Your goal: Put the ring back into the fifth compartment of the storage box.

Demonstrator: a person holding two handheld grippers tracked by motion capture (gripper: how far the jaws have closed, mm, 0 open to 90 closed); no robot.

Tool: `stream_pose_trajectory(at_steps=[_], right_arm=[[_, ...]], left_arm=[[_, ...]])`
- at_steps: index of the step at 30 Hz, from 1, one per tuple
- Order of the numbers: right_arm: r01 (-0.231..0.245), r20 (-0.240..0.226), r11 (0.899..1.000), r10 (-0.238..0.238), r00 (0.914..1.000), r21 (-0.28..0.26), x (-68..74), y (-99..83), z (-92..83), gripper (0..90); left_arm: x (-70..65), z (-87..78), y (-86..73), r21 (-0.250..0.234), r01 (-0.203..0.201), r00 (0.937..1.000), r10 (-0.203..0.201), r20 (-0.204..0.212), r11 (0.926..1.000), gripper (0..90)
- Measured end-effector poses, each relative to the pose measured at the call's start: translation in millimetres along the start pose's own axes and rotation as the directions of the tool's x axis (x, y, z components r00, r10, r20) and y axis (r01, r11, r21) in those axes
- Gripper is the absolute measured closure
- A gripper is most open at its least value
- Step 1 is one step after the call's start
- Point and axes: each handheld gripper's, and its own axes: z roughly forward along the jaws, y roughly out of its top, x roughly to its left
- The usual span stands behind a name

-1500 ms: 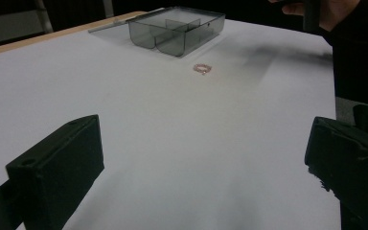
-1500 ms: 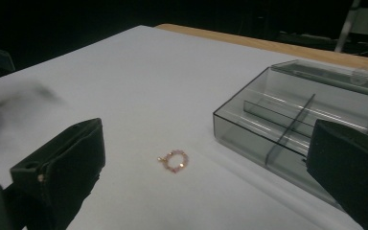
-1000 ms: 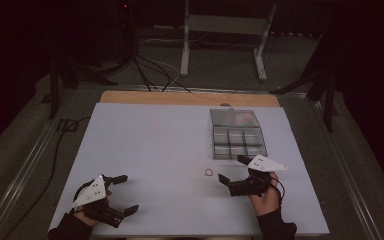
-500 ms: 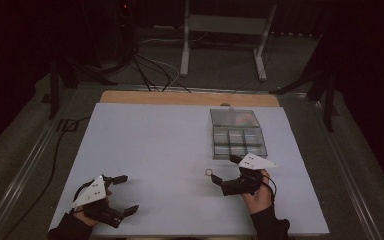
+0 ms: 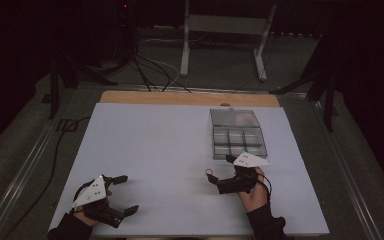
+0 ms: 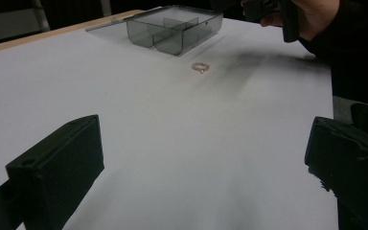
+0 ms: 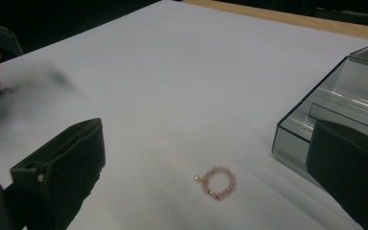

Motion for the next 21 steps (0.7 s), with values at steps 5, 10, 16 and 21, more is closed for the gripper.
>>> stream_pose_trajectory(at_steps=[5,10,16,21], right_arm=[[-0.017,0.002,1.000,0.017,0.9999,0.006,-1.0,0.2,5.4,0.0],[-0.036,-0.020,0.999,0.036,0.9992,0.009,-1.9,-0.5,9.8,0.0],[-0.063,-0.025,0.998,0.063,0.9977,0.022,-3.2,-0.1,12.7,0.0],[-0.065,-0.005,0.996,0.065,0.9978,0.061,-3.9,-0.9,17.1,0.0]], left_arm=[[0.1,0.0,-0.1,0.000,0.002,1.0000,-0.002,0.001,1.0000,1.0],[0.2,-0.1,0.0,-0.002,0.003,1.0000,-0.003,0.001,1.0000,1.0],[-0.2,-0.2,0.0,-0.003,0.001,1.0000,-0.001,0.004,1.0000,1.0],[-0.2,0.0,0.0,-0.003,0.000,1.0000,0.000,0.006,1.0000,1.0]])
